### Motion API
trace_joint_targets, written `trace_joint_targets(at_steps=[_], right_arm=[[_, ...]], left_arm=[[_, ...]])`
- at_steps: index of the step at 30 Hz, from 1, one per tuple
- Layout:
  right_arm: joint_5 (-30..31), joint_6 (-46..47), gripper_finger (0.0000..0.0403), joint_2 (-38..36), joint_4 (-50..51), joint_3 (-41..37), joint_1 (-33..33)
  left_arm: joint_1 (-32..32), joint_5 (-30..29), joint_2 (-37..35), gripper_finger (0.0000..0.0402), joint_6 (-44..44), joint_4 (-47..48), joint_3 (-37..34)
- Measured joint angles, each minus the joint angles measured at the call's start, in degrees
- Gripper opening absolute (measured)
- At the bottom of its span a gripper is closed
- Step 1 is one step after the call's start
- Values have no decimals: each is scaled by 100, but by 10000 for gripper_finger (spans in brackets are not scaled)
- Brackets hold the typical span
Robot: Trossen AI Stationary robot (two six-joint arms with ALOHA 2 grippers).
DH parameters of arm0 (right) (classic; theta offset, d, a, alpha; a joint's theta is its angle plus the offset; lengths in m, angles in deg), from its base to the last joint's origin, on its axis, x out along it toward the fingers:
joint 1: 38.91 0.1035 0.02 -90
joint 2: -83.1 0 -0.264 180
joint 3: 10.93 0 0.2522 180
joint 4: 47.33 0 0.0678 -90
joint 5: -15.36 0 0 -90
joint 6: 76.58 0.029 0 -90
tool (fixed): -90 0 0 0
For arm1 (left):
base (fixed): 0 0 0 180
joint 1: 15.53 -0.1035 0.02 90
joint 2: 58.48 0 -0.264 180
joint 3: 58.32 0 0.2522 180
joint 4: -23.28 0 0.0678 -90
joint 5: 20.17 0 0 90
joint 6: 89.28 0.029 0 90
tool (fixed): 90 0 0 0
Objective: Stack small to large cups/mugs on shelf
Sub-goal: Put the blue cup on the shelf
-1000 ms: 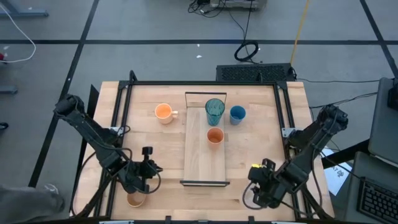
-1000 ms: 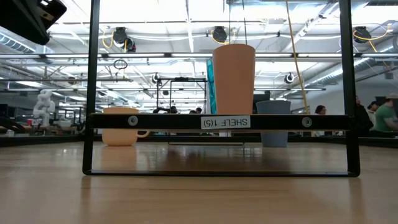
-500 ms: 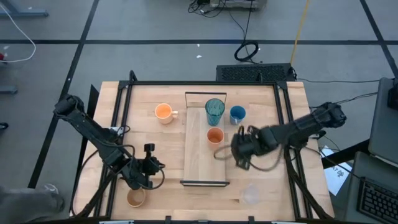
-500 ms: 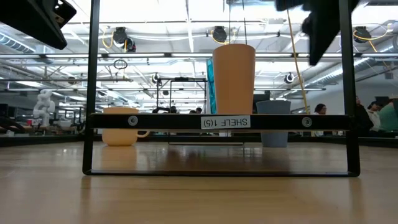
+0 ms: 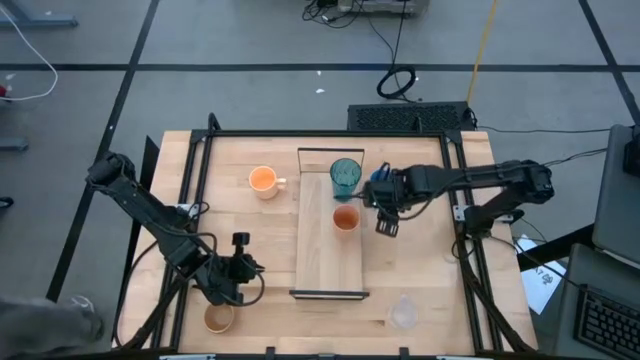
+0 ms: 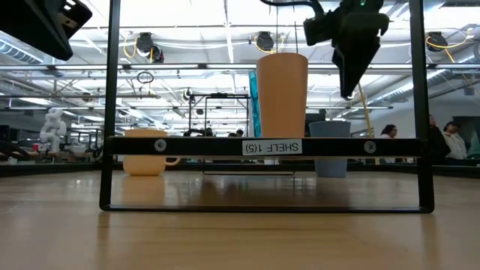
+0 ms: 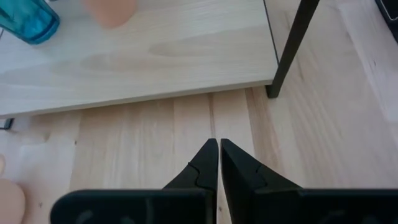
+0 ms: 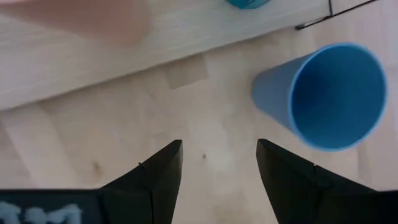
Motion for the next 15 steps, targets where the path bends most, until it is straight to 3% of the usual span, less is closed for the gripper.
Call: trace_joint_targets(at_steps=[15], right_arm=[[168,-1644,199,2,-431,-2,-622]], left_arm=[[-1,4,0,21,76,-9,0]])
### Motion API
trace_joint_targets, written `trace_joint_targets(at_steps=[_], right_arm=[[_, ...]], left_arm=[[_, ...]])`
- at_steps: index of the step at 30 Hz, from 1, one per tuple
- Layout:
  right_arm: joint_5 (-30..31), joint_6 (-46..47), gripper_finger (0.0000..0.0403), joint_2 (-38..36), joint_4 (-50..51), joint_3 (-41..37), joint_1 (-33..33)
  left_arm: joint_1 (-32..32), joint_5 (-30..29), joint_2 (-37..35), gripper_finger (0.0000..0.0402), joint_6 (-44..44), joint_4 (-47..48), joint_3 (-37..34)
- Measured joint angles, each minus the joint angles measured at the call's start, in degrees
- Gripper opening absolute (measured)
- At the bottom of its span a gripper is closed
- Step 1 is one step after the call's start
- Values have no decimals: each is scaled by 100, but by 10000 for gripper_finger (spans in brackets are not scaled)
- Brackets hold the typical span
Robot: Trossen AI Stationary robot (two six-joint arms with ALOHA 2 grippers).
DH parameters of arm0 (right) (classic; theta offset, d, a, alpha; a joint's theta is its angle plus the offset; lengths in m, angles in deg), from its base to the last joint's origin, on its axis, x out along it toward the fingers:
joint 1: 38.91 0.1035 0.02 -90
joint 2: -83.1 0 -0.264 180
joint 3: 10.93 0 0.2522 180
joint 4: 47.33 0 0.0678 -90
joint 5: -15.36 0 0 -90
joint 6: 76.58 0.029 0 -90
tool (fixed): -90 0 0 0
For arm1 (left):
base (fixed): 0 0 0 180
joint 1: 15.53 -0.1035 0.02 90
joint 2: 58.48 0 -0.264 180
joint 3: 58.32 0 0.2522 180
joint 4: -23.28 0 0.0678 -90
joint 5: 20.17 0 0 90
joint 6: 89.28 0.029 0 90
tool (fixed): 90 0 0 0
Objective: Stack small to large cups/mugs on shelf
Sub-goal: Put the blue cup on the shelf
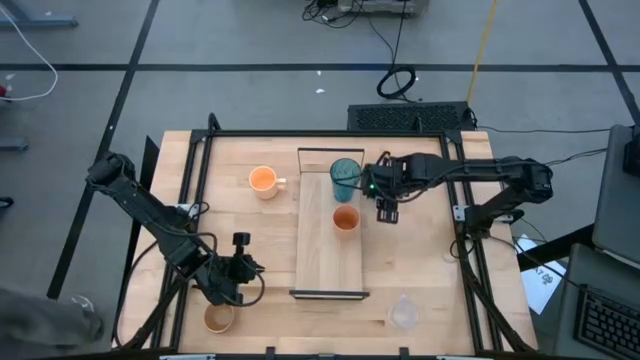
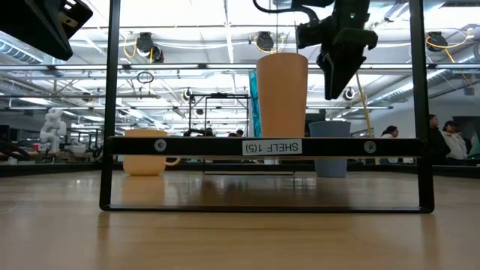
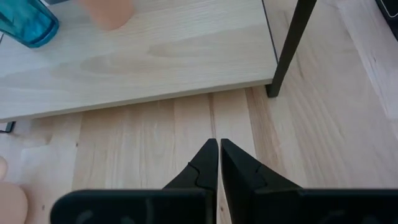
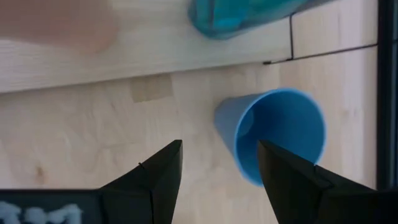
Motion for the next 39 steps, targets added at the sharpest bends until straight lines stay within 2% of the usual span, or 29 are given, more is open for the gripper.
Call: trace_joint_targets(at_steps=[12,28,31,39], right_arm=[[-35,-550,199,7,-528,-464,-195],[-39,-791,195,7,-1160,-961,-533],[-42,-791,176,7,-1185,-977,-529],[-59,-793,93,7,-1171,-979,-488]], left_arm=[[-1,7,0,21,16,0,0],[-1,7,0,21,99,0,0],[0,7,0,21,101,0,0],[1,7,0,21,100,0,0]])
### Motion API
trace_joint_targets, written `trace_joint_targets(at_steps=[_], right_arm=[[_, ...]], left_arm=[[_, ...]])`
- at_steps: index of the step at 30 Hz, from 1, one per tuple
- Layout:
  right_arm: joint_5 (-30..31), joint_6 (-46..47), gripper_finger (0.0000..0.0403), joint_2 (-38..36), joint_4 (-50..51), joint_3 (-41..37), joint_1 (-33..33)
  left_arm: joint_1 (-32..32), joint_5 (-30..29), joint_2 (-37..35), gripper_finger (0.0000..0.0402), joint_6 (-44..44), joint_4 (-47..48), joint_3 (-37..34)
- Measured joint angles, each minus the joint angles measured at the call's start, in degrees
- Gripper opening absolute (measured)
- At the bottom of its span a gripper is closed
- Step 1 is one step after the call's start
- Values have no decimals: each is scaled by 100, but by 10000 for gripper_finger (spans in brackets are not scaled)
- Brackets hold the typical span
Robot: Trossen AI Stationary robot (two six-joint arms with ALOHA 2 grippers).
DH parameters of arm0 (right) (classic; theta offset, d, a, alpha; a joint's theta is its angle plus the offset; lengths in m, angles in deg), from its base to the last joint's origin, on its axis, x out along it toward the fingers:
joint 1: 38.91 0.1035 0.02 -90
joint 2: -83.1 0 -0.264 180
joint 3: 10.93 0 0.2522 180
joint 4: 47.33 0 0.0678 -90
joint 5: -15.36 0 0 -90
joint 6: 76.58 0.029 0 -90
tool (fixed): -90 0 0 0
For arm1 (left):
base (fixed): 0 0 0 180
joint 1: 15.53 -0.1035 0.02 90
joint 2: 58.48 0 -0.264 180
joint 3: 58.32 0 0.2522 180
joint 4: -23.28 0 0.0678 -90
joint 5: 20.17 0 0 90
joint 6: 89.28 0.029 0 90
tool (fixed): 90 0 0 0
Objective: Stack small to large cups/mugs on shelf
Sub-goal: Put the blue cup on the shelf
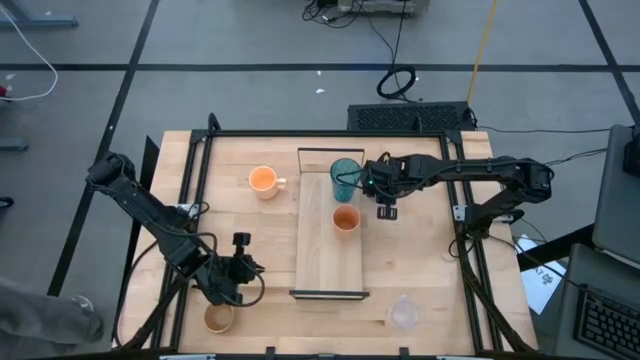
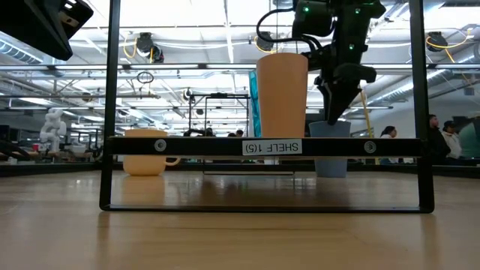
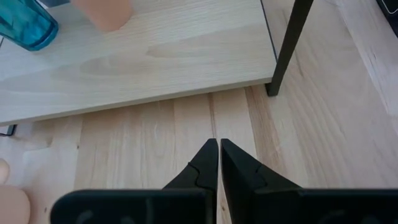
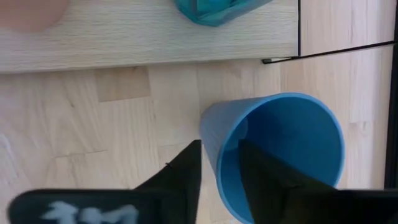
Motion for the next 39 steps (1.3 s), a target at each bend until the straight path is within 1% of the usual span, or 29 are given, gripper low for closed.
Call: trace_joint_targets(at_steps=[6,9,12,16,21,25,29,31,33,38,39], right_arm=[[-2,-7,48,0,1,0,0],[-2,2,36,0,1,0,4],[-2,3,33,0,-9,0,9],[-2,55,45,-2,-23,0,9],[-4,179,84,-2,-34,-22,9],[1,174,110,-2,-196,-251,9],[22,164,115,-2,-378,-441,7],[24,164,104,-2,-397,-461,7],[24,164,84,-2,-418,-461,7],[26,144,15,-2,-411,-461,7],[26,128,8,-2,-408,-461,7]], left_arm=[[0,0,0,21,-4,0,-2],[-2,0,0,21,-5,0,-2],[-2,2,0,21,-10,0,-2],[0,2,0,21,-11,0,-2],[-2,2,0,21,-10,0,-2],[0,2,0,21,-10,1,-2],[-2,2,0,21,17,1,-2],[-2,2,0,21,64,0,-2],[0,2,0,21,68,0,-2],[0,2,0,21,71,0,-2],[-1,2,0,21,71,0,-2]])
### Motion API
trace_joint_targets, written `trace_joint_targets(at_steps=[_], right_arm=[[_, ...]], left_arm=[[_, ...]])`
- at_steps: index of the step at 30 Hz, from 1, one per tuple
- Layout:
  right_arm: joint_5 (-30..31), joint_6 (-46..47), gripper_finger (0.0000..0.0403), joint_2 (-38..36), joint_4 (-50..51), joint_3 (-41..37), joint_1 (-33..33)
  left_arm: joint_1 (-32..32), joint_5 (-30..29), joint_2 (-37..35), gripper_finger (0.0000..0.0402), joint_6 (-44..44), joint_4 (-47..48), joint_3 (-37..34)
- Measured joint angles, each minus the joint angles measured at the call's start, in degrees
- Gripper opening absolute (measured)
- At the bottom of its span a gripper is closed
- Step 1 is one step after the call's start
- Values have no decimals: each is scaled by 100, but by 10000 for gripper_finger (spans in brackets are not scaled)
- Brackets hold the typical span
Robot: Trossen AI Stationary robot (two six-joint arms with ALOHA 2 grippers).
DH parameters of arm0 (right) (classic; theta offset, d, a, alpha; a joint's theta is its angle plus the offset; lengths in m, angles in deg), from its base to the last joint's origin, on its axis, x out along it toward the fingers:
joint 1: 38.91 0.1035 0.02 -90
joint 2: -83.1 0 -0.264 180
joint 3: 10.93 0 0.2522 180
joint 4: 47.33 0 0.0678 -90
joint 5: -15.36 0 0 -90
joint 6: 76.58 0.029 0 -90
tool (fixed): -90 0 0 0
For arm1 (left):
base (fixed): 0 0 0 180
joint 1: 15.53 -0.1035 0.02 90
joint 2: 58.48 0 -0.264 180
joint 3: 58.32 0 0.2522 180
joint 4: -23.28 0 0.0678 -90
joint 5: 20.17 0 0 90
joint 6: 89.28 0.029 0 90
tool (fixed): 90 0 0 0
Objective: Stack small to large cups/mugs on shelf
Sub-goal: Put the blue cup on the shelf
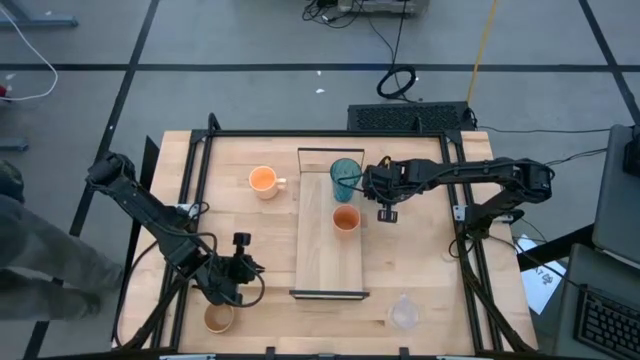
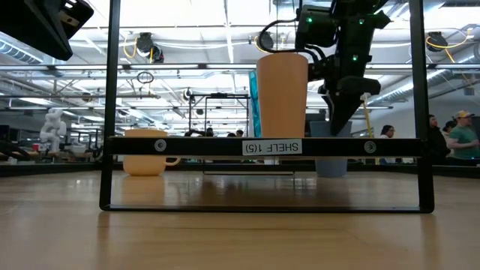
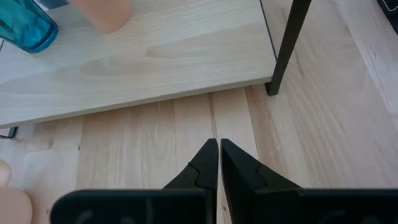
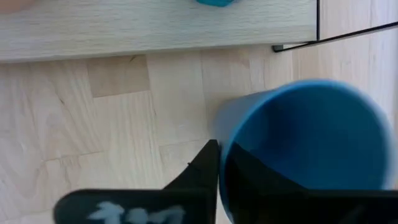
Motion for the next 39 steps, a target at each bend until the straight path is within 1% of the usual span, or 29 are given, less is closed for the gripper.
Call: trace_joint_targets(at_steps=[5,8,11,19,21,27,31,35,39], right_arm=[[9,41,5,-6,17,0,43],[9,137,3,-128,91,0,104],[7,344,2,-320,203,0,161],[24,1024,1,-1109,450,0,488],[151,1260,1,-1283,527,17,622],[628,1952,1,-1388,1234,583,1167],[642,2259,1,-1378,1375,987,1548],[884,2645,0,-1295,1625,1379,1985],[968,2855,0,-1116,1703,1757,2430]], left_arm=[[1,0,0,21,0,0,0],[0,0,0,21,1,1,0],[0,0,0,21,2,-2,0],[1,0,0,21,11,-9,-2],[1,0,0,21,11,-8,-2],[1,-2,0,21,15,-35,-2],[0,-1,0,21,24,-51,-2],[1,0,0,21,24,-52,-2],[1,-2,0,21,25,-51,-2]])
